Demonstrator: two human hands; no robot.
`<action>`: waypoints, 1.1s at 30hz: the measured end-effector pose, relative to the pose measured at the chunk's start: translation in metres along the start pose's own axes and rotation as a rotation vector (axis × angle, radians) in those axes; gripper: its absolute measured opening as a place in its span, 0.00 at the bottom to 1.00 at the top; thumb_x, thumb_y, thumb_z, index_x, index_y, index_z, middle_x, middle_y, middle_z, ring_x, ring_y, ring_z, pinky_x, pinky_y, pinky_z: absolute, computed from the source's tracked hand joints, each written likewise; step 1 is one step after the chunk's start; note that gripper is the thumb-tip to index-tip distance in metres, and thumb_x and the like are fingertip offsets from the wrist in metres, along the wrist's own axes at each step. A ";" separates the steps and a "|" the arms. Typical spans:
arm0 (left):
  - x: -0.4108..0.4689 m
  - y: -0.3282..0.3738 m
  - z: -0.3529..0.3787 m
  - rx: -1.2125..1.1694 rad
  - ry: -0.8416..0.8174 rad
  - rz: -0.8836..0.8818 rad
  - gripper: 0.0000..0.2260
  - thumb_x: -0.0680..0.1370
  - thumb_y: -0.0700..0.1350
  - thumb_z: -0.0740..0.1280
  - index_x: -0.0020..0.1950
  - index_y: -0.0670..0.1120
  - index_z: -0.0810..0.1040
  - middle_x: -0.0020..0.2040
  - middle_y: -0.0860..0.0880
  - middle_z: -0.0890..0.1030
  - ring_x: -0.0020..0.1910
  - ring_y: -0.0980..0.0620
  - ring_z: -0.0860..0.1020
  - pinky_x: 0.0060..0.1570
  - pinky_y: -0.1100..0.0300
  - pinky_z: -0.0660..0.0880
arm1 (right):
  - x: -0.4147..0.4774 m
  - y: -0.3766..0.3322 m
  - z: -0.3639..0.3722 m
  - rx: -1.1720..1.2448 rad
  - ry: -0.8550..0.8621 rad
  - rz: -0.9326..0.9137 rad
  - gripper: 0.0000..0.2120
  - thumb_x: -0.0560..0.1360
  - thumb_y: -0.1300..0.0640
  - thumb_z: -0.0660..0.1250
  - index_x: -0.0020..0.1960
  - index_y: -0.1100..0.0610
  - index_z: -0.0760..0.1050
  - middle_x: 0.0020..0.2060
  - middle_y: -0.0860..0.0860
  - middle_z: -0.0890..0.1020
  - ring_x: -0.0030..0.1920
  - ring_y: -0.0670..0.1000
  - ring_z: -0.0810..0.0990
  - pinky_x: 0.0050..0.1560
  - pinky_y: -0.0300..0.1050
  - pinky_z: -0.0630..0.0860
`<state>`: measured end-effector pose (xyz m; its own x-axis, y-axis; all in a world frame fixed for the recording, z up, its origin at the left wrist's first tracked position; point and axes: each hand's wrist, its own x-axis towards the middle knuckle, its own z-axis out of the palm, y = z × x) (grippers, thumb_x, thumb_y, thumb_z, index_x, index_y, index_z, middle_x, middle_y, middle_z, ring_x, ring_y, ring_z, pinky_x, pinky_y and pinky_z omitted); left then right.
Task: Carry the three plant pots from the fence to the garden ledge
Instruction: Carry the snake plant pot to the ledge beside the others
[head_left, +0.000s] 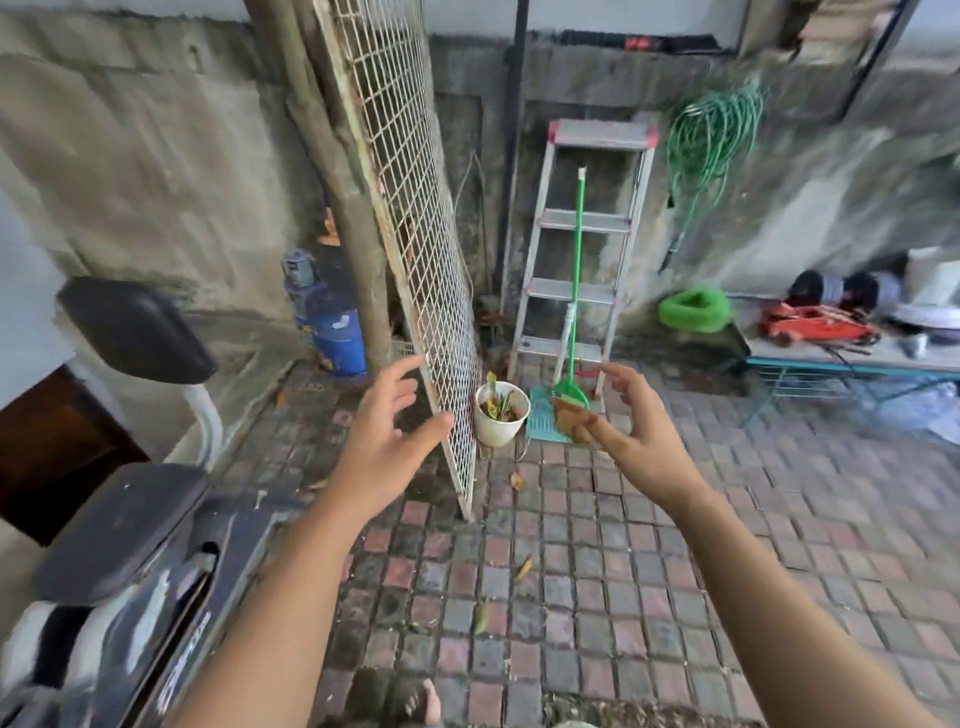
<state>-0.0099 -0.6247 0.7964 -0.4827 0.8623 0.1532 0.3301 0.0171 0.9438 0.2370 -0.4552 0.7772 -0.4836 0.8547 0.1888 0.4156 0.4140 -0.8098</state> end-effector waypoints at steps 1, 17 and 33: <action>0.022 -0.008 0.009 0.003 -0.009 0.000 0.27 0.80 0.47 0.74 0.75 0.62 0.67 0.75 0.47 0.73 0.71 0.55 0.72 0.57 0.71 0.66 | 0.016 0.010 -0.001 -0.003 0.014 0.014 0.27 0.79 0.60 0.74 0.76 0.53 0.69 0.70 0.54 0.76 0.69 0.50 0.74 0.73 0.37 0.68; 0.313 -0.087 0.183 0.068 -0.185 -0.107 0.30 0.71 0.64 0.68 0.72 0.75 0.63 0.74 0.52 0.66 0.75 0.50 0.68 0.73 0.45 0.65 | 0.236 0.186 -0.054 -0.028 -0.001 0.250 0.29 0.82 0.54 0.72 0.78 0.39 0.65 0.75 0.43 0.69 0.78 0.49 0.66 0.79 0.57 0.65; 0.434 -0.145 0.383 0.110 0.208 -0.526 0.35 0.81 0.42 0.74 0.84 0.47 0.61 0.78 0.43 0.68 0.74 0.50 0.66 0.72 0.51 0.61 | 0.512 0.392 -0.113 -0.125 -0.596 0.228 0.30 0.82 0.48 0.71 0.81 0.42 0.63 0.79 0.51 0.68 0.76 0.56 0.68 0.71 0.51 0.68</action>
<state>0.0437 -0.0595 0.6134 -0.7506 0.6060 -0.2634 0.0796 0.4786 0.8744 0.2391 0.1794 0.6192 -0.7023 0.6201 -0.3496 0.6275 0.3073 -0.7154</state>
